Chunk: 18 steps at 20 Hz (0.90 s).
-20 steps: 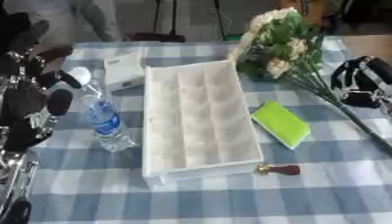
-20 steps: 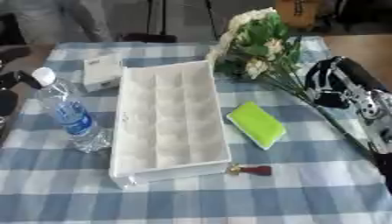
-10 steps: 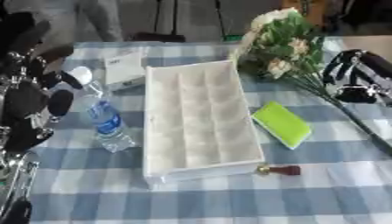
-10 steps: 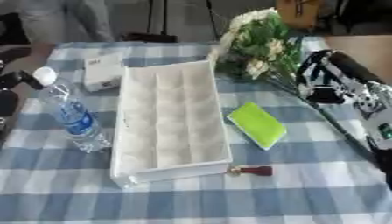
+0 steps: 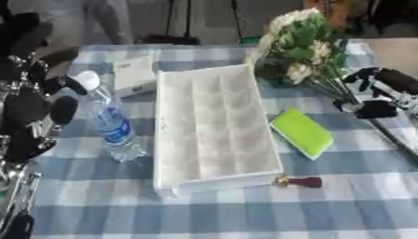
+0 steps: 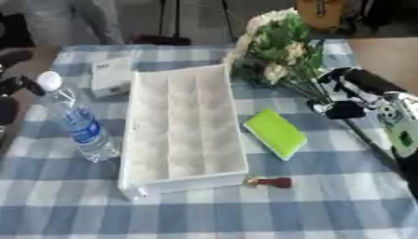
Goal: Pick up objects on the table and place them in the box.
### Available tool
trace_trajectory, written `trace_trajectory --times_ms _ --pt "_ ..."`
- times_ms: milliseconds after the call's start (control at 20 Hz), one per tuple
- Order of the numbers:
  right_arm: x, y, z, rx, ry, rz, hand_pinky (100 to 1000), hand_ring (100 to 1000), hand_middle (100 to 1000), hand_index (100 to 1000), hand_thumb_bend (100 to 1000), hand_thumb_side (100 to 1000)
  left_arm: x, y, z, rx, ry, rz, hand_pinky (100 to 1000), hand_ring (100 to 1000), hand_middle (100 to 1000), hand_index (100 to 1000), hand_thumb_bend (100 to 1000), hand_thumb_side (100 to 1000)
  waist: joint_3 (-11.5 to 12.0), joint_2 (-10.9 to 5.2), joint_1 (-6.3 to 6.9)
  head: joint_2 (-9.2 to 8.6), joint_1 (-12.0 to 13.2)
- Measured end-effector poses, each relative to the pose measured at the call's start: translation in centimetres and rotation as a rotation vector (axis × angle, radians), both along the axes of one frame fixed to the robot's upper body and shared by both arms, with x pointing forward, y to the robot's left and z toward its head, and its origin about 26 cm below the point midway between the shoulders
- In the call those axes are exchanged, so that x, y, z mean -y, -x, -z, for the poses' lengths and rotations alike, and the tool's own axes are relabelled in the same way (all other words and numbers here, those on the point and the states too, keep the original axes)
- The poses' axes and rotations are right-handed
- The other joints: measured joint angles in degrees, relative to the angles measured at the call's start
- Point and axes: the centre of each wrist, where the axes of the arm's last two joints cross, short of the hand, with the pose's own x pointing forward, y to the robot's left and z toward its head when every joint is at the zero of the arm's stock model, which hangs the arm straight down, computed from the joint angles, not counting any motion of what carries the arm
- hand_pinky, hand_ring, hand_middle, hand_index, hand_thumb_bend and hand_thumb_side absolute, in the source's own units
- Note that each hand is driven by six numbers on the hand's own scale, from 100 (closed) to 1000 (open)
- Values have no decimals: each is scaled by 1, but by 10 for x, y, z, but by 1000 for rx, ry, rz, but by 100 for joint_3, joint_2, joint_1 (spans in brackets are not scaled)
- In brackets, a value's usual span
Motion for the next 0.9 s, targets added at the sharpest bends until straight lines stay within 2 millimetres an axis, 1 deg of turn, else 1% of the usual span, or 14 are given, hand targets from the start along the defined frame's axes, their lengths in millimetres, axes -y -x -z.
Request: trace_trajectory --times_ms 100,250,550,750,900 --pt "3 -1 1 12 9 17 564 744 821 877 453 678 0 0 0 1 -1 2 479 811 957 940 622 364 16 21 12 0 -13" --pt "6 -2 0 49 2 39 563 737 832 889 448 629 0 0 0 3 -1 4 479 812 958 940 620 366 16 24 13 0 -16" --pt "10 -1 -3 134 -28 93 562 738 836 892 435 615 0 0 0 3 -3 5 479 812 958 940 619 368 16 27 12 0 -18" --pt "12 -2 -7 158 -32 111 564 742 836 893 436 621 0 0 0 3 -3 6 478 813 959 940 618 368 18 35 12 0 -21" --pt "13 -2 -7 159 -32 116 566 740 833 891 436 652 1 0 -1 4 -3 6 478 813 960 940 617 369 31 55 10 0 -32"
